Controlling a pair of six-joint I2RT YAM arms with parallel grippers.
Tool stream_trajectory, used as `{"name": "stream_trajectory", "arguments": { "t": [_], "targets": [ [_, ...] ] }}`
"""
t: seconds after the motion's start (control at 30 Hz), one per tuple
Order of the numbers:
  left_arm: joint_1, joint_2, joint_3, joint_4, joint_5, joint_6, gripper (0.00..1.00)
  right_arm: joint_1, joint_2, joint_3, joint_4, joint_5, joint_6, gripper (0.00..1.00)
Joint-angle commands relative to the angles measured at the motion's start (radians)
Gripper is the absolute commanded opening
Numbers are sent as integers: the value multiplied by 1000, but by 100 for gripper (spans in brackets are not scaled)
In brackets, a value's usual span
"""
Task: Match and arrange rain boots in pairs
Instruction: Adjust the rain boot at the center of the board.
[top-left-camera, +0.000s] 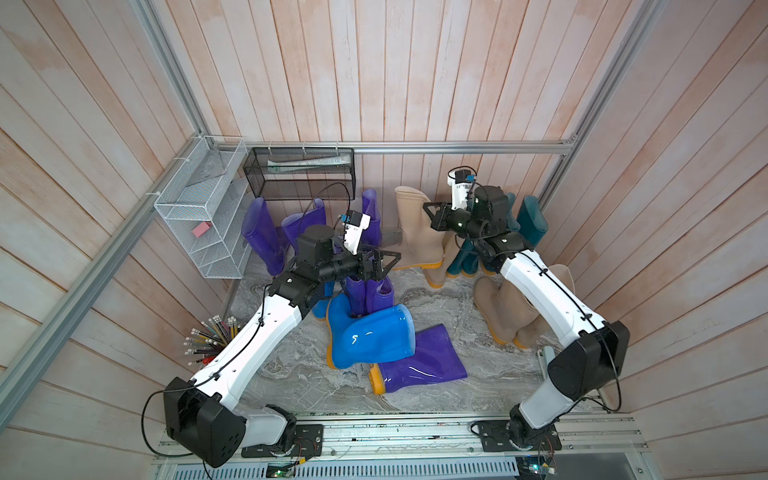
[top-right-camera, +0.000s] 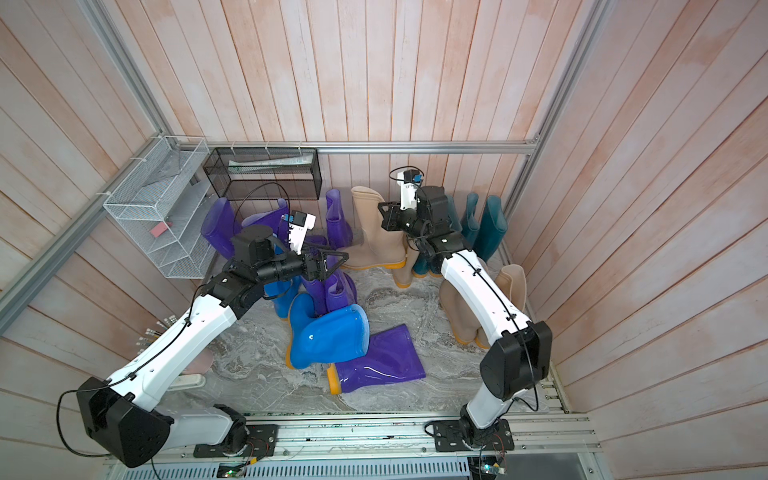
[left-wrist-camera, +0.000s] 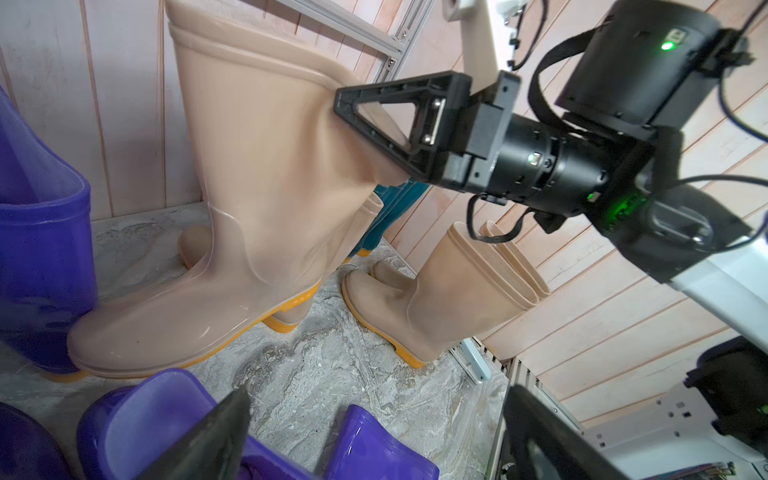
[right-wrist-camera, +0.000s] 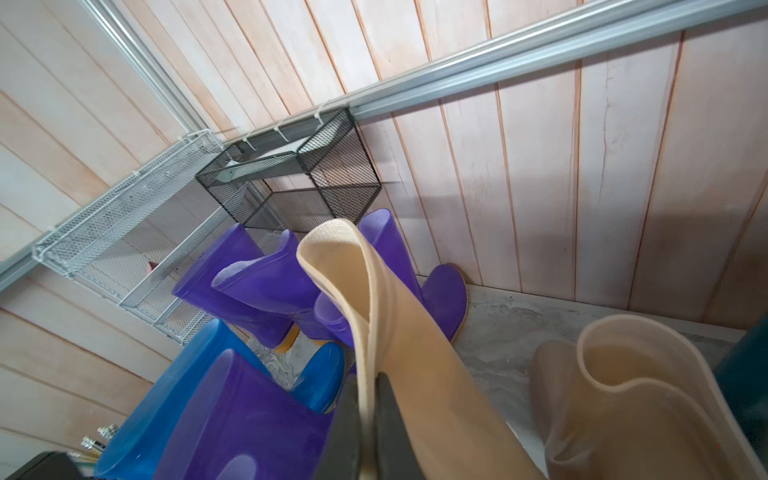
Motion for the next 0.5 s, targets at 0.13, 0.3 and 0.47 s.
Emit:
{"name": "stream_trajectory", "arguments": {
  "t": [0.13, 0.3, 0.47],
  "targets": [
    [20, 0, 0, 28, 15, -10, 98, -56, -6, 5, 70, 59, 57, 0],
    [30, 7, 0, 37, 32, -24, 97, -53, -123, -129, 107, 31, 73, 0],
    [34, 6, -4, 43, 38, -32, 97, -48, -239, -228, 78, -12, 43, 0]
  ]
}}
